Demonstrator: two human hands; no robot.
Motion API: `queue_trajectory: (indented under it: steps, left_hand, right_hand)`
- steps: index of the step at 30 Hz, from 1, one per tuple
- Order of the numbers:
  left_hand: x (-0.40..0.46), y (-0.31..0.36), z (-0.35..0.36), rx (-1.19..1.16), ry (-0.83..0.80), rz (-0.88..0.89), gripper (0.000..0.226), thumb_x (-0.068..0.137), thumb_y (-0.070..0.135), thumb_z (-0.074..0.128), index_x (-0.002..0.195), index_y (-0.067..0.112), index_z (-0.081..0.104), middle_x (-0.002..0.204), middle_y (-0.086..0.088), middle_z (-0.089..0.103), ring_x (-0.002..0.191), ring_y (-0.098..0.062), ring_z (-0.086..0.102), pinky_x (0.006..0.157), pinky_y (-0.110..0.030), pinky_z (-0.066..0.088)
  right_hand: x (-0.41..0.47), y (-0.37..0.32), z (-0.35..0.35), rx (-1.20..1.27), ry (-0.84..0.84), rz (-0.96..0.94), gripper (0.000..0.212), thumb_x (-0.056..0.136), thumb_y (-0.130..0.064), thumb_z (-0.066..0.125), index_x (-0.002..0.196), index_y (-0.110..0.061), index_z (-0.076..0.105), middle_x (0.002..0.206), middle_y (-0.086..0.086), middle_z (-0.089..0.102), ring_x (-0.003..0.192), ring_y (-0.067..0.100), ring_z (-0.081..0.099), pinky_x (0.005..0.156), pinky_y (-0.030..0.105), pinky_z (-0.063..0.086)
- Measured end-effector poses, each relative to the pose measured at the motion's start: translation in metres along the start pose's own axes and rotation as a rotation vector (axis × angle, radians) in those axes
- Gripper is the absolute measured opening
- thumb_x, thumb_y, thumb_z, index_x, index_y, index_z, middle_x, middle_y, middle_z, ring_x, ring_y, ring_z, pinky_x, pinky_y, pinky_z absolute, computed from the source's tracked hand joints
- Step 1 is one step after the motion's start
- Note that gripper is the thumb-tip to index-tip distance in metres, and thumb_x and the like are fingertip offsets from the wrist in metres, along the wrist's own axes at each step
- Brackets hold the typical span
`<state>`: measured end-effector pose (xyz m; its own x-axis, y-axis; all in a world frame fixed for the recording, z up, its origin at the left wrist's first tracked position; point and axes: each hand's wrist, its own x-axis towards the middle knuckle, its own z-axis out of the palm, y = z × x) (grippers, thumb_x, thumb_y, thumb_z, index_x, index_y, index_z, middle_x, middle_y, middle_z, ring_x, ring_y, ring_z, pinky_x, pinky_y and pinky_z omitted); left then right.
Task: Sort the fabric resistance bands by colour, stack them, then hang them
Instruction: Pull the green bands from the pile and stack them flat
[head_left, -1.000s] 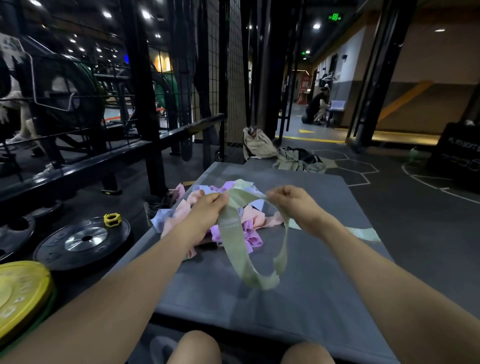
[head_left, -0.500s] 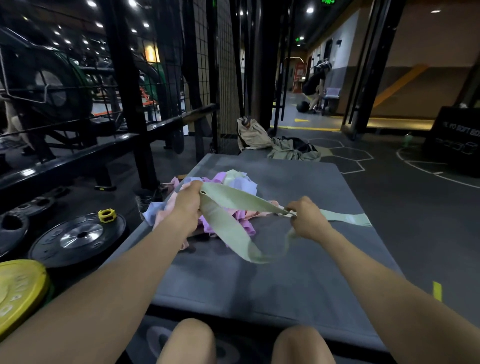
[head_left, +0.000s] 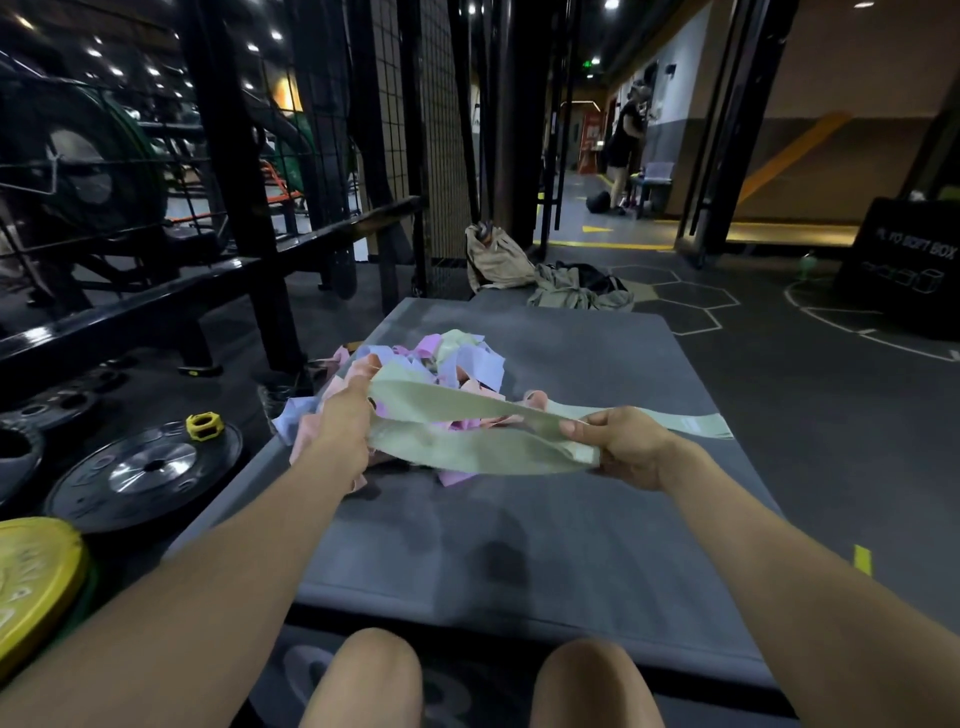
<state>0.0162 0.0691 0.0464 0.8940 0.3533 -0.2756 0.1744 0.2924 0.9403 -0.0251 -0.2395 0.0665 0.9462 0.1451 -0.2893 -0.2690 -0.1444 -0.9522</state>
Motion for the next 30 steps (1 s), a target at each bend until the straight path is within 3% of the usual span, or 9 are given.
queue_trajectory:
  steps: [2,4,7,9,13,18,22,28,30]
  left_hand:
    - [0.024,-0.009,-0.011,-0.033,0.012,-0.069,0.068,0.041,0.048,0.072,0.102,0.018,0.067,0.096,-0.007,0.072,0.072,-0.031,0.07,0.074,-0.052,0.053]
    - [0.004,-0.001,-0.011,0.021,-0.025,-0.085,0.065,0.05,0.038,0.07,0.109,0.014,0.062,0.082,-0.006,0.071,0.058,-0.026,0.067,0.067,-0.042,0.053]
    - [-0.027,0.004,-0.002,0.15,-0.084,-0.099,0.027,0.08,0.025,0.065,0.102,0.013,0.058,0.066,-0.002,0.064,0.047,-0.017,0.062,0.076,-0.039,0.051]
    - [-0.027,0.0,0.0,0.203,-0.121,-0.143,0.005,0.089,0.02,0.057,0.089,0.015,0.057,0.072,-0.001,0.059,0.059,-0.017,0.061,0.084,-0.038,0.049]
    - [-0.028,-0.001,-0.002,0.286,-0.222,-0.166,0.01,0.098,0.015,0.046,0.09,0.016,0.05,0.085,-0.003,0.056,0.075,-0.016,0.055,0.065,-0.028,0.047]
    - [-0.024,-0.005,-0.004,0.326,-0.225,-0.018,0.02,0.096,-0.001,0.043,0.084,0.014,0.048,0.085,-0.008,0.051,0.073,-0.019,0.055,0.076,-0.031,0.051]
    - [-0.032,-0.001,0.0,0.22,-0.238,-0.029,0.023,0.095,-0.004,0.042,0.078,0.007,0.052,0.08,-0.011,0.056,0.071,-0.02,0.057,0.052,-0.021,0.056]
    - [-0.039,0.006,0.01,-0.135,-0.258,-0.139,0.019,0.091,-0.009,0.037,0.082,-0.001,0.05,0.083,-0.014,0.053,0.08,-0.019,0.057,0.067,-0.024,0.056]
    - [-0.038,0.005,0.016,-0.125,-0.255,-0.125,0.019,0.09,-0.013,0.038,0.082,-0.003,0.052,0.086,-0.014,0.056,0.083,-0.017,0.058,0.08,-0.026,0.056]
  right_hand:
    - [0.001,0.004,-0.004,-0.024,0.032,-0.013,0.035,0.088,-0.029,0.063,0.059,-0.017,0.049,0.053,-0.004,0.049,0.049,0.008,0.047,0.052,0.017,0.042]
    - [0.004,0.008,-0.009,-0.059,0.08,-0.011,0.038,0.089,-0.032,0.061,0.058,-0.019,0.045,0.056,-0.002,0.042,0.051,0.01,0.041,0.052,0.018,0.04]
    - [0.007,0.014,-0.012,-0.095,0.116,0.015,0.031,0.091,-0.022,0.061,0.061,-0.017,0.052,0.057,-0.001,0.048,0.052,0.012,0.041,0.053,0.023,0.04]
    - [0.009,0.018,-0.011,-0.117,0.131,-0.007,0.025,0.091,-0.015,0.06,0.066,-0.015,0.057,0.055,-0.003,0.053,0.053,0.012,0.043,0.053,0.023,0.036]
    - [0.012,0.023,-0.013,-0.279,0.213,-0.066,0.021,0.088,-0.001,0.056,0.07,-0.012,0.059,0.063,0.001,0.051,0.059,0.014,0.041,0.052,0.023,0.031]
    - [0.013,0.028,-0.016,-0.254,0.196,-0.129,0.028,0.081,0.016,0.051,0.071,-0.009,0.058,0.06,0.001,0.045,0.059,0.013,0.039,0.056,0.022,0.032]
    - [0.008,0.027,-0.017,-0.24,0.19,-0.14,0.02,0.082,0.013,0.052,0.073,0.001,0.064,0.066,0.004,0.058,0.061,0.012,0.049,0.047,0.01,0.04]
    - [0.002,0.026,-0.026,0.035,0.116,-0.152,0.028,0.081,0.015,0.04,0.07,0.005,0.065,0.075,0.012,0.059,0.073,0.013,0.054,0.062,0.013,0.051]
    - [0.0,0.028,-0.03,0.076,0.1,-0.169,0.032,0.079,0.021,0.038,0.072,0.004,0.064,0.081,0.012,0.058,0.081,0.016,0.054,0.084,0.02,0.05]
